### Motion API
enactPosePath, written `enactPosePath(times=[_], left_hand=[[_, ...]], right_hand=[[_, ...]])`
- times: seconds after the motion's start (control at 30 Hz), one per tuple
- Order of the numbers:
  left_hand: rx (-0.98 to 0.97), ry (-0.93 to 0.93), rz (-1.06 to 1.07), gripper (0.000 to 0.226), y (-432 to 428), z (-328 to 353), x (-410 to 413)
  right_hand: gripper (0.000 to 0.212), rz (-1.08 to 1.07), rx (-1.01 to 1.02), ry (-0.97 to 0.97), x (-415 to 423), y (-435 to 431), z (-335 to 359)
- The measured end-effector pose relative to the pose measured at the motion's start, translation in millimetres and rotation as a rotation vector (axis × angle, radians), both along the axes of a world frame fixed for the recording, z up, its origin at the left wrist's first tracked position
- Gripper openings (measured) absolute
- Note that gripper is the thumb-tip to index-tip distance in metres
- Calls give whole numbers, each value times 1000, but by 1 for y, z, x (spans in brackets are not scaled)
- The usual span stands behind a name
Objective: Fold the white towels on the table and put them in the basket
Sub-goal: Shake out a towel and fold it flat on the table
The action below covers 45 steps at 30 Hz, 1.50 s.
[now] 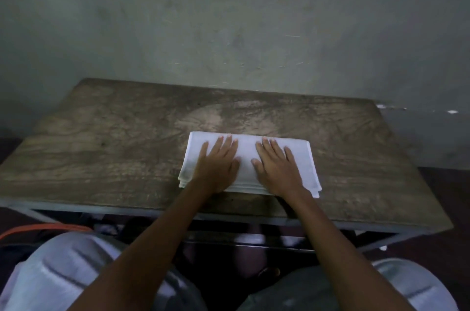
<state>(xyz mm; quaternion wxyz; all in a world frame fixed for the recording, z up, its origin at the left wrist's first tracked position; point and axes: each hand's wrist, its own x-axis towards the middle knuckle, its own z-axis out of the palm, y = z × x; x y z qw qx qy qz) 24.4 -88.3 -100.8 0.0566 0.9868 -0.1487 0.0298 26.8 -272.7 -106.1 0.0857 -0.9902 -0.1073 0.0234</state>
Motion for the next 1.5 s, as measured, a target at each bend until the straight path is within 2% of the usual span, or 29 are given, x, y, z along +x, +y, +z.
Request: enactPosePath(times=[0.13, 0.27, 0.4, 0.5, 0.57, 0.67, 0.83, 0.93, 1.07, 1.13, 1.23, 1.4, 1.5], left_hand=[[59, -81, 60, 53, 29, -11, -5], [-43, -52, 144, 57, 50, -11, -14], [-85, -53, 214, 60, 70, -17, -37], [-177, -70, 315, 67, 81, -19, -56], [-279, -58, 433, 62, 81, -18, -66], [-383, -156, 554, 45, 74, -17, -74], [-538, -217, 728, 30, 61, -15, -73], [-576, -207, 772, 30, 56, -11, -73], [-567, -171, 788, 34, 55, -9, -73], [-559, -160, 780, 39, 55, -7, -74], [-571, -113, 783, 40, 56, -2, -73], [-670, -63, 800, 33, 52, 5, -72], [-830, -118, 809, 26, 41, 20, -77]], right_hand=[[81, -38, -23, -20, -2, -36, -4], [63, -101, 29, 37, -3, -62, 0], [68, -187, -3, 89, -2, -81, 1], [74, -295, -95, -14, 6, -79, 13], [64, -219, -122, -114, 17, -55, 25], [47, 23, -95, -139, 41, 3, 38], [35, 341, 43, -25, 75, 104, 46], [35, 429, -4, 71, 88, 137, 50], [39, 416, -82, 196, 97, 151, 58], [28, 402, -16, 248, 99, 147, 67], [7, 418, 221, 380, 98, 134, 86], [16, 322, 576, 448, 81, 101, 114], [17, 255, 739, 442, 75, 78, 118]])
